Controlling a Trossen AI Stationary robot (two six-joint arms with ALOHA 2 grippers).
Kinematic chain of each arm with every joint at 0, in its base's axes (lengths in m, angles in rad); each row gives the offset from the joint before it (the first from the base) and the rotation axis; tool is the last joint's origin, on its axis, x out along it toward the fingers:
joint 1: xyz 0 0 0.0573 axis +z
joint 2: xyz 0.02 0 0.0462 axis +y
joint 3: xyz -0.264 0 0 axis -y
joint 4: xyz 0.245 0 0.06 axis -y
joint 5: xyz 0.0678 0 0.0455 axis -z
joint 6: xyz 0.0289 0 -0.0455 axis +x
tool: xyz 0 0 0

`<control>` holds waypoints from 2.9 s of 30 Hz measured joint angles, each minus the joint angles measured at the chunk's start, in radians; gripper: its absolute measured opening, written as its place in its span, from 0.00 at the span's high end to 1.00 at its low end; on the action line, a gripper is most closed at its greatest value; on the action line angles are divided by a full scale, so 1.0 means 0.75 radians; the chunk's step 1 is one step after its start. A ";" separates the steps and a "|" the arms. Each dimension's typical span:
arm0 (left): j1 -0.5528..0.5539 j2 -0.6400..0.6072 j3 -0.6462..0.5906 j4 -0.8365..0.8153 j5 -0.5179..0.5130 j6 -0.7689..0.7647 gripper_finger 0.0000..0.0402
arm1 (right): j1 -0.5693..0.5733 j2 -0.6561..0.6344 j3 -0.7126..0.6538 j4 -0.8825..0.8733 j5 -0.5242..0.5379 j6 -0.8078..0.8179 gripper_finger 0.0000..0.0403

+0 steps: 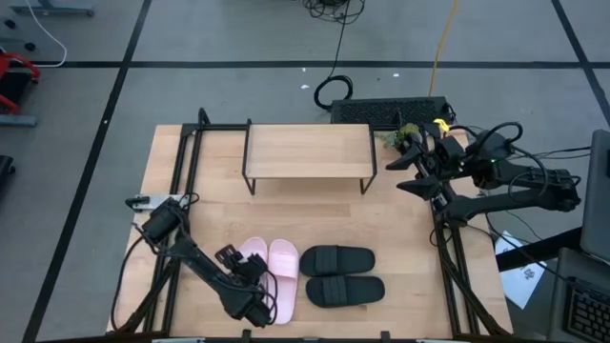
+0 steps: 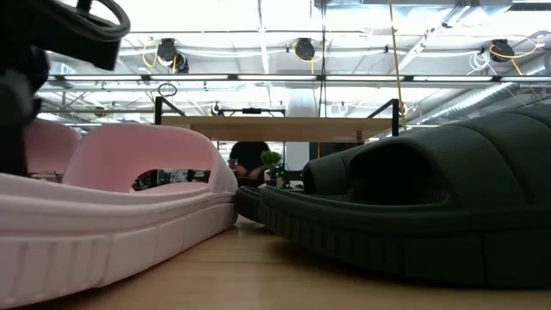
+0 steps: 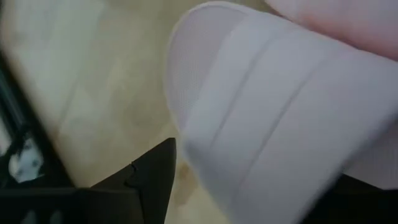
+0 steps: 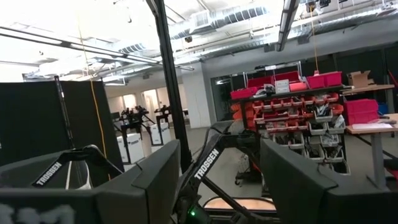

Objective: Pick and place slides into the shelf
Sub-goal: Put the left pink slipper on the shelf

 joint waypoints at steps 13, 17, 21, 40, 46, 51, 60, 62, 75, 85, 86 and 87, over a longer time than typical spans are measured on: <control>-0.009 -0.005 0.044 -0.105 -0.062 -0.018 0.42 | 0.000 0.036 0.000 0.009 0.000 -0.074 0.48; -0.007 -0.005 0.044 -0.137 -0.086 0.003 0.42 | 0.000 0.037 0.000 0.007 -0.001 -0.070 0.48; 0.003 -0.005 0.019 -0.138 -0.088 0.005 0.42 | 0.000 0.037 0.000 0.004 -0.003 -0.060 0.48; 0.045 -0.005 -0.095 -0.063 -0.100 0.022 0.96 | 0.000 0.037 0.000 0.003 -0.003 -0.064 0.48; 0.045 -0.005 -0.091 -0.059 -0.075 0.021 0.99 | 0.000 0.037 0.000 0.003 -0.002 -0.064 0.48; 0.043 -0.005 -0.038 -0.088 -0.059 0.020 0.99 | 0.000 0.037 0.000 0.003 -0.002 -0.064 0.48; 0.024 -0.030 0.039 -0.141 -0.064 0.018 1.00 | 0.000 0.036 0.000 0.000 -0.001 -0.064 0.48; 0.020 -0.034 0.037 -0.134 -0.060 0.020 1.00 | 0.000 0.037 0.000 -0.001 0.000 -0.064 0.48; 0.042 -0.219 0.045 -0.133 -0.083 0.234 1.00 | 0.000 0.038 0.000 0.001 0.035 -0.064 0.48; 0.173 -0.435 0.135 -0.139 -0.295 0.447 1.00 | 0.000 0.092 -0.001 0.052 0.248 -0.075 0.48; 0.191 -0.443 0.170 -0.138 -0.344 0.498 1.00 | 0.000 0.101 -0.001 0.074 0.251 -0.075 0.48; 0.207 -0.452 0.201 -0.137 -0.391 0.560 1.00 | 0.000 0.113 -0.001 0.103 0.251 -0.075 0.48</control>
